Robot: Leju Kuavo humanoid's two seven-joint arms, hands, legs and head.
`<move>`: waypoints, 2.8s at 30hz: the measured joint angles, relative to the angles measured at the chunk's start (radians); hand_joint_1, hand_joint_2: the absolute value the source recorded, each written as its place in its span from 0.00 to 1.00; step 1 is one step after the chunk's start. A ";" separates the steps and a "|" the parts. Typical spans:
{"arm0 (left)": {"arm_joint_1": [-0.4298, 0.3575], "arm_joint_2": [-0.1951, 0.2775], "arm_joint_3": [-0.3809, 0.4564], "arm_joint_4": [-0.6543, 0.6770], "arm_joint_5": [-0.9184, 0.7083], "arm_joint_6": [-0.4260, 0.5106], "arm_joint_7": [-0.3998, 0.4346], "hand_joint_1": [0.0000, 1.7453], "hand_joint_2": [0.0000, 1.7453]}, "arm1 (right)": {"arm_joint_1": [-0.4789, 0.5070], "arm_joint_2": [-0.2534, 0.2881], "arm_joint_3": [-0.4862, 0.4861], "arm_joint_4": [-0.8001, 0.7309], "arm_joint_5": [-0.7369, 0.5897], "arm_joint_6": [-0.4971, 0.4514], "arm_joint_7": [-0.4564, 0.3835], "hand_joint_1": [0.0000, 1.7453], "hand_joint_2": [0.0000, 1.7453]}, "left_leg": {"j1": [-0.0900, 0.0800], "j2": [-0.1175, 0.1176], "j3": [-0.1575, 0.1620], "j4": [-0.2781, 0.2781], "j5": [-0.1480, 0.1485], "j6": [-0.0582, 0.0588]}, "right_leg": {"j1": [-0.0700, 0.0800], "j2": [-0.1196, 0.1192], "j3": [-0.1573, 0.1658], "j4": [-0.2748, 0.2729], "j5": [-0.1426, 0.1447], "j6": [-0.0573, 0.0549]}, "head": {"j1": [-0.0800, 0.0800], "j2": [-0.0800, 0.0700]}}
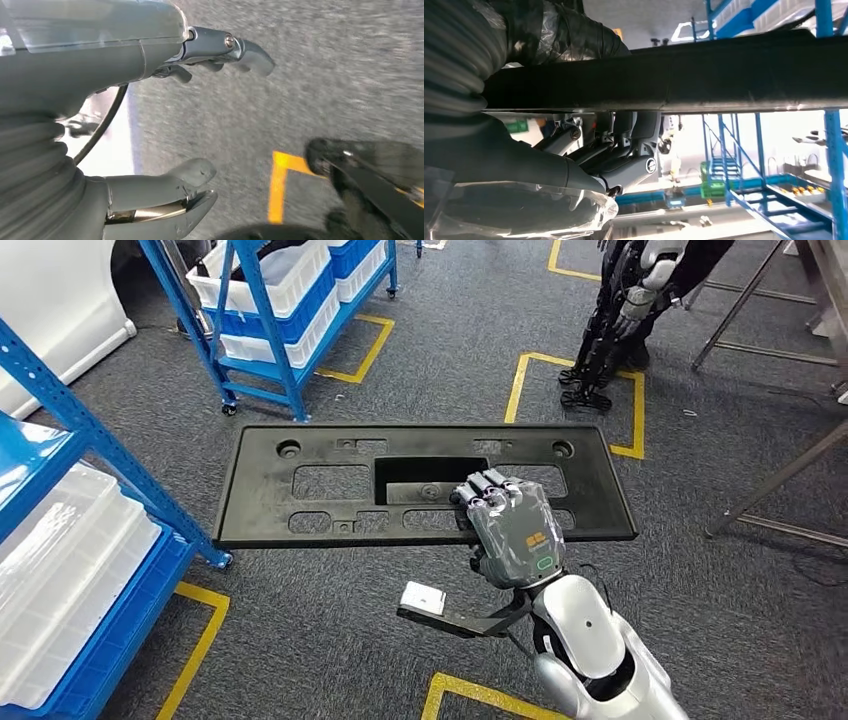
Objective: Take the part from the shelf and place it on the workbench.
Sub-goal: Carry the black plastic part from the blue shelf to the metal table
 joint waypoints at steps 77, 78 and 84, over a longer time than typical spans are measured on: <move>-0.008 -0.001 0.013 0.000 -0.028 -0.017 0.008 0.00 1.00 | -0.119 0.062 0.000 0.113 -0.002 0.051 0.018 1.00 1.00 | -0.013 0.199 0.002 -0.005 0.001 0.015 | 0.031 -0.192 0.019 -0.019 -0.002 -0.007 | 0.013 0.000; -0.010 -0.002 0.013 0.000 -0.027 -0.017 0.008 0.00 1.00 | -0.118 0.062 0.000 0.111 -0.005 0.053 0.017 1.00 1.00 | -0.012 0.197 0.007 -0.003 -0.004 0.011 | 0.028 -0.180 0.024 -0.027 0.001 -0.011 | 0.013 0.000; -0.006 -0.003 0.017 0.000 -0.027 -0.017 0.006 0.00 1.00 | -0.119 0.066 0.004 0.102 -0.013 0.063 0.017 1.00 1.00 | -0.006 0.083 -0.121 0.257 -0.117 -0.007 | 0.012 -0.106 0.038 -0.046 0.012 -0.029 | 0.010 0.000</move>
